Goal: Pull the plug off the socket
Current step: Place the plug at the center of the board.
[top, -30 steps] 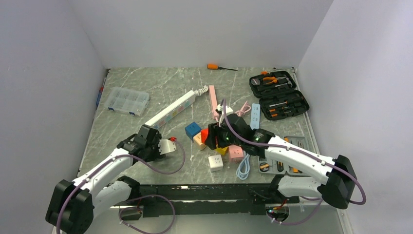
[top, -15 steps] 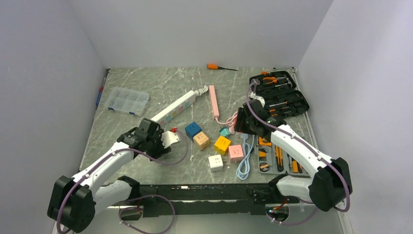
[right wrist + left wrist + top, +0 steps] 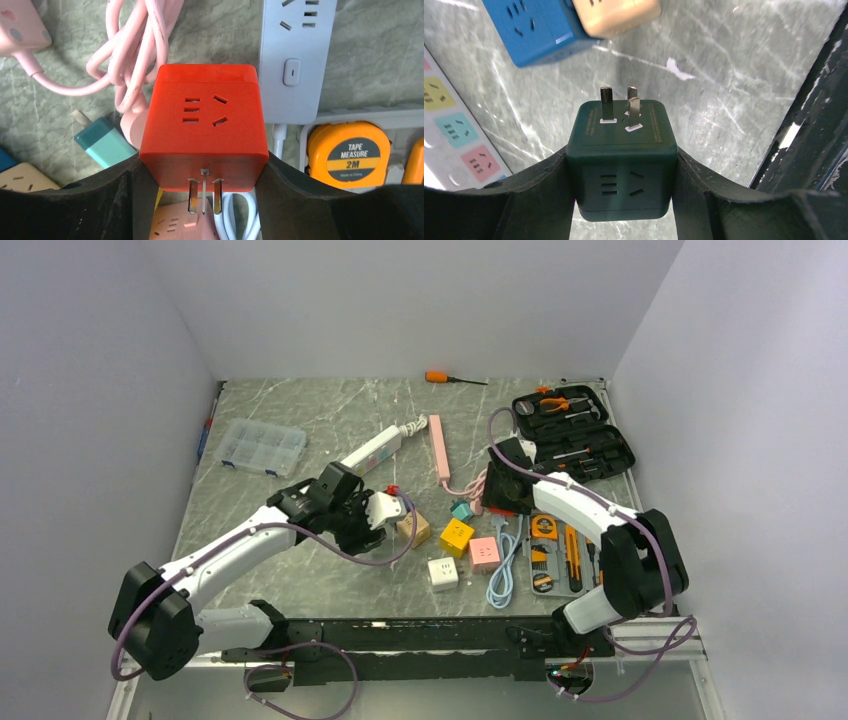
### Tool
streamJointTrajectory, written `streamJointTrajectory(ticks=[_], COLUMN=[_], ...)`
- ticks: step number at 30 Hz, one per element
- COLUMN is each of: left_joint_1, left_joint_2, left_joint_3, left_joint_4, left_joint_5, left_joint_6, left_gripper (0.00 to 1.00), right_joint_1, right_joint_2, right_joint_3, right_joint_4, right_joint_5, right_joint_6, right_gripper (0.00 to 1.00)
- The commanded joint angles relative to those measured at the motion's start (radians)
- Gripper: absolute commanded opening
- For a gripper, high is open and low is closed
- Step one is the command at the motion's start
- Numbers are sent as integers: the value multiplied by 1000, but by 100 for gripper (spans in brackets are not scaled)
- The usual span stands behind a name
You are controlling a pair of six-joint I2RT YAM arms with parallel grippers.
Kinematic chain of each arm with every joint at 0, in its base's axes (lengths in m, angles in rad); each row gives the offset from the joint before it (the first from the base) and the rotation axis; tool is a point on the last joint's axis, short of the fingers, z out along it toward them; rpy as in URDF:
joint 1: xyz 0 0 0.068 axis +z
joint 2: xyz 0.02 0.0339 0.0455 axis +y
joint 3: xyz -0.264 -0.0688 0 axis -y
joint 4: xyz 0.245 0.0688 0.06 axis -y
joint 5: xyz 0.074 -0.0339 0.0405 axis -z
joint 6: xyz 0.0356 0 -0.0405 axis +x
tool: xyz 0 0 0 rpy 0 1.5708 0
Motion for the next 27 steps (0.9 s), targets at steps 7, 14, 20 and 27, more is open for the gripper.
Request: streamJointTrajectory(ticks=[7, 14, 20, 27], left_joint_1=[-103, -124, -152, -163], left_joint_2=[67, 251, 437, 626], left_joint_3=[190, 452, 592, 674], left_joint_4=[17, 31, 127, 204], left_joint_5=[54, 137, 174, 113], left_joint_6=[-20, -74, -127, -127], left_gripper=[0, 0, 0, 0], right_joint_1=[-2, -2, -3, -2], right_joint_2=[-31, -161, -312, -466], right_joint_3=[59, 154, 176, 102], right_joint_4=[-14, -104, -143, -167], right_joint_5=[50, 78, 138, 168], right_joint_6=[-20, -15, 1, 21], right_gripper=[92, 100, 99, 99])
